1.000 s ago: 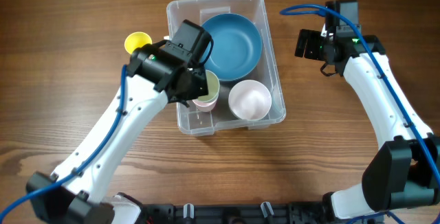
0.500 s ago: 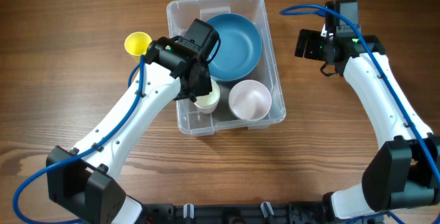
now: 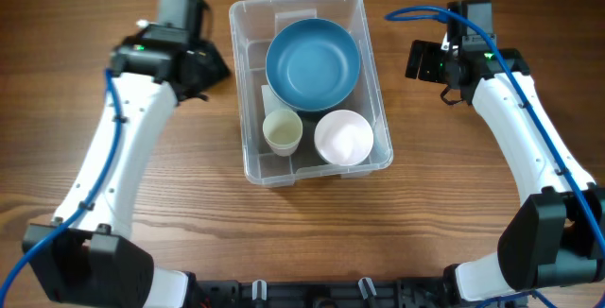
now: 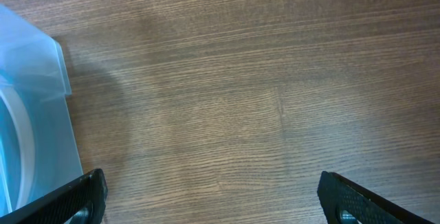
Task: Pack container
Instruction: 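Move the left gripper back and grasp the yellow cup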
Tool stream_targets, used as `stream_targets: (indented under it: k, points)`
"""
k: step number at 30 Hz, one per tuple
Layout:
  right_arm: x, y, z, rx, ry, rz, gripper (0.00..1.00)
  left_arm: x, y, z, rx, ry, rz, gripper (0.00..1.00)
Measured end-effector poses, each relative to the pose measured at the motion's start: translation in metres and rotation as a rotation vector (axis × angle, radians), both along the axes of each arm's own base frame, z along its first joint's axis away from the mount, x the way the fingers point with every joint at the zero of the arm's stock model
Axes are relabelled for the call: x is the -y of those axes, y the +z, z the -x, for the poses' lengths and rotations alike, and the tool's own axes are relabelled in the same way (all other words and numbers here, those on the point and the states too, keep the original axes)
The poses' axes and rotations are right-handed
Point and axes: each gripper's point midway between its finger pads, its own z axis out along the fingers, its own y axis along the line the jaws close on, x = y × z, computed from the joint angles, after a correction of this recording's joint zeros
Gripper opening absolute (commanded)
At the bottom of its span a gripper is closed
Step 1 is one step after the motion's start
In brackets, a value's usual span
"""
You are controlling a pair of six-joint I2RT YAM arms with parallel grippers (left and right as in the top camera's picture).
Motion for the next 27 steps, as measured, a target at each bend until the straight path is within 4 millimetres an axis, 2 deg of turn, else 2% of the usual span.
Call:
stream_targets:
  k: [4, 8, 12, 16, 21, 25, 27]
  points:
    - [0.000, 0.000, 0.000, 0.000, 0.000, 0.000, 1.00, -0.028, 0.006, -0.016, 0.061, 0.074, 0.055, 0.72]
    - [0.000, 0.000, 0.000, 0.000, 0.000, 0.000, 1.00, -0.037, -0.002, -0.027, 0.066, 0.094, 0.105, 0.73]
    - [0.000, 0.000, 0.000, 0.000, 0.000, 0.000, 1.00, -0.042, -0.032, -0.040, 0.019, 0.120, 0.139, 0.72]
    - [0.000, 0.000, 0.000, 0.000, 0.000, 0.000, 1.00, -0.046, -0.072, -0.053, -0.041, 0.148, 0.159, 0.70]
    - [0.000, 0.000, 0.000, 0.000, 0.000, 0.000, 1.00, -0.049, -0.110, -0.058, -0.105, 0.171, 0.168, 0.63]
    - [0.000, 0.000, 0.000, 0.000, 0.000, 0.000, 1.00, -0.049, -0.129, -0.059, -0.139, 0.179, 0.172, 0.53]
    - [0.000, 0.000, 0.000, 0.000, 0.000, 0.000, 1.00, -0.049, -0.133, -0.061, -0.138, 0.182, 0.174, 0.26]
